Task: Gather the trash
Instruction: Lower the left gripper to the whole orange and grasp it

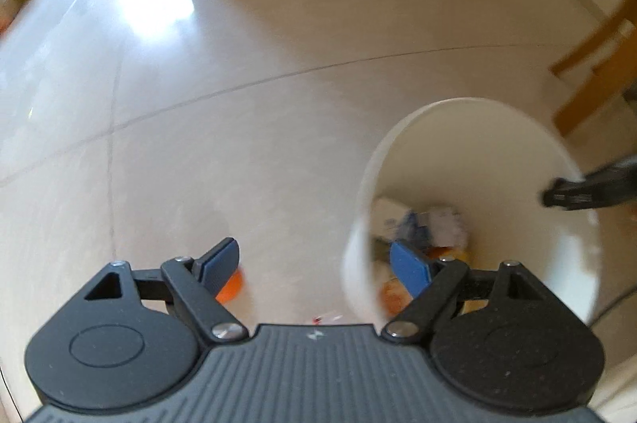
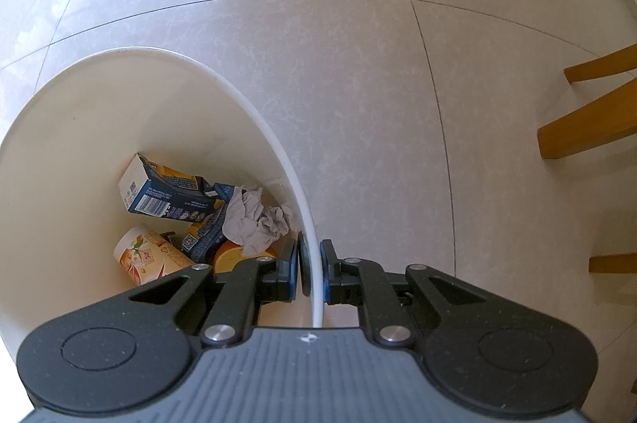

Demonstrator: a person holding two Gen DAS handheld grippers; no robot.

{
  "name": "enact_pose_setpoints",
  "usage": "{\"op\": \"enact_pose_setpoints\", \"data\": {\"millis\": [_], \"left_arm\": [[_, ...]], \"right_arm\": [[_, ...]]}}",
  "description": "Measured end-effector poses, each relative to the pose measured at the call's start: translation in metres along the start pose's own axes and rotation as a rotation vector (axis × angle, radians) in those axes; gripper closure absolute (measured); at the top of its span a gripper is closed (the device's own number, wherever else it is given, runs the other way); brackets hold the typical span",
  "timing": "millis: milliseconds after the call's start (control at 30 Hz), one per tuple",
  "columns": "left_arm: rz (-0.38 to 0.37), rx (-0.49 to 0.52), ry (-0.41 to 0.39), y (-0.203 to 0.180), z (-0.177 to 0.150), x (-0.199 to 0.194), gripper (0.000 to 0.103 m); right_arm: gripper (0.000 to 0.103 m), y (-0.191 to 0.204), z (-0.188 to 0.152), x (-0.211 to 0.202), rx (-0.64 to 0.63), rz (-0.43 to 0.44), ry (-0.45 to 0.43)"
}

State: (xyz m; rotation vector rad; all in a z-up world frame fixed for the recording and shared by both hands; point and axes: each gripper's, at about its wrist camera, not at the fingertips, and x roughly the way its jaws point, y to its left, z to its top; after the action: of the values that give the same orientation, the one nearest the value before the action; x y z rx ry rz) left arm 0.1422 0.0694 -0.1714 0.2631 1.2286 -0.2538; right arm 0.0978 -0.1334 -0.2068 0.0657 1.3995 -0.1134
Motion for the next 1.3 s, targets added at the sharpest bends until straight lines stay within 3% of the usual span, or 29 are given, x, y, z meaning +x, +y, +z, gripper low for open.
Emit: {"op": "enact_pose_setpoints", "data": {"millis": [300,433,800,933,1300], "left_arm": [[0.057,-0.194,-0.008,0.073,-0.033,0.056,0.018],[0.102,-0.229,-0.001,0.089,-0.050,0.097,0.017],[0.166,-0.296,0.050,0.105,-0.094,0.195,0.017],[0.164,-0.340,0.053,0.111,-0.102,0.213,0.017],[0.158,-0.345,0.041,0.117,-0.099,0.238,0.017]], "right_arm": [[0.089,0.004,-0.001,-0.001,-0.004,-0.012,-0.004],[0.089,0.006,-0.003,0.000,-0.014,-0.020,-0.007],[0.089,0.005,-0.002,-0.001,-0.012,-0.019,-0.005],[0.089,0.004,-0.002,-0.001,-0.009,-0.017,-0.006],[0.089,0.006,-0.003,0.000,-0.011,-0.019,-0.006]]}}
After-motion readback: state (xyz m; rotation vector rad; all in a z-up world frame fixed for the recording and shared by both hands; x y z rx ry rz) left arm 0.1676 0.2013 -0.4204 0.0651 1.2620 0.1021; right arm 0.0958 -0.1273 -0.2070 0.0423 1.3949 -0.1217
